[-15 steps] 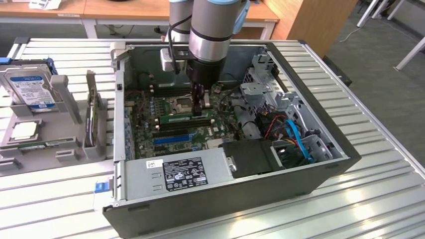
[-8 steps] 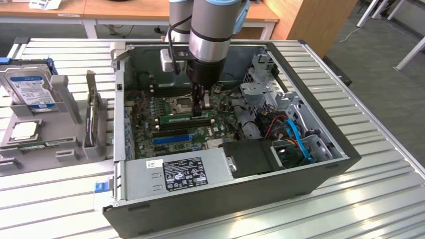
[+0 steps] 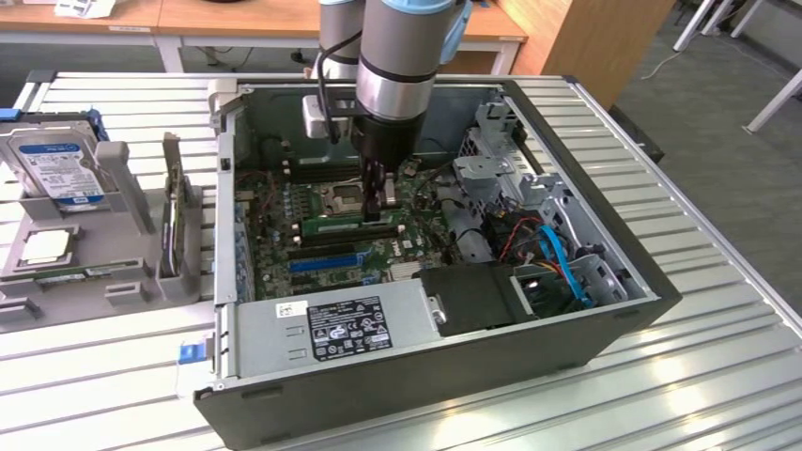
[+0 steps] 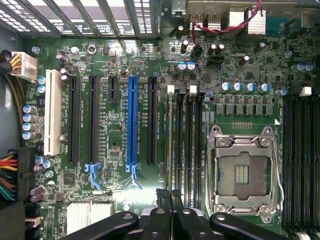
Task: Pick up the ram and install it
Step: 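Insert the ram into the slot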
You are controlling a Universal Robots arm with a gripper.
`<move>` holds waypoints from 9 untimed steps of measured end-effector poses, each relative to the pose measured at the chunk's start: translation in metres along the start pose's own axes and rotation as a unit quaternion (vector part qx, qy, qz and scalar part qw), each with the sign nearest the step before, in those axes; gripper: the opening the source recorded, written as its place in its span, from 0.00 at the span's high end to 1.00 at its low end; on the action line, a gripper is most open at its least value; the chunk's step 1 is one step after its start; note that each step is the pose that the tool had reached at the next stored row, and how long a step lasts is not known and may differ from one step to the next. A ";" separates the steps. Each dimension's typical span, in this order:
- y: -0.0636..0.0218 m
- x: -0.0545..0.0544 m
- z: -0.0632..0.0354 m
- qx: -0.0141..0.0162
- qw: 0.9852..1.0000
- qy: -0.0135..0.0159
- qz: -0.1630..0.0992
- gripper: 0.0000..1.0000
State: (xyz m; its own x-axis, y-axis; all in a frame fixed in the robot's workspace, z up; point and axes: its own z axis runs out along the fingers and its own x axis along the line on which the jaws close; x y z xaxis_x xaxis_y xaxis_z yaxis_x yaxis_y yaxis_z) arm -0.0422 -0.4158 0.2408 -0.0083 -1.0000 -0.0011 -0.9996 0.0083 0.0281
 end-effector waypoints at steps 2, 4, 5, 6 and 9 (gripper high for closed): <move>0.0000 0.000 0.0009 0.000 1.000 0.000 0.000 0.88; 0.0000 0.000 0.0015 0.000 1.000 0.000 0.000 0.88; 0.0000 0.000 0.0016 0.000 1.000 0.000 0.000 0.88; 0.0000 0.000 0.0017 0.000 1.000 0.000 0.000 0.88; -0.0001 0.000 0.0019 0.000 1.000 0.000 0.000 0.88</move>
State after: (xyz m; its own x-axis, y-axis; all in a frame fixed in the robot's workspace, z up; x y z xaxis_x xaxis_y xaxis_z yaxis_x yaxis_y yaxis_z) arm -0.0422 -0.4158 0.2389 -0.0083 -1.0000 -0.0016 -0.9996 0.0083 0.0282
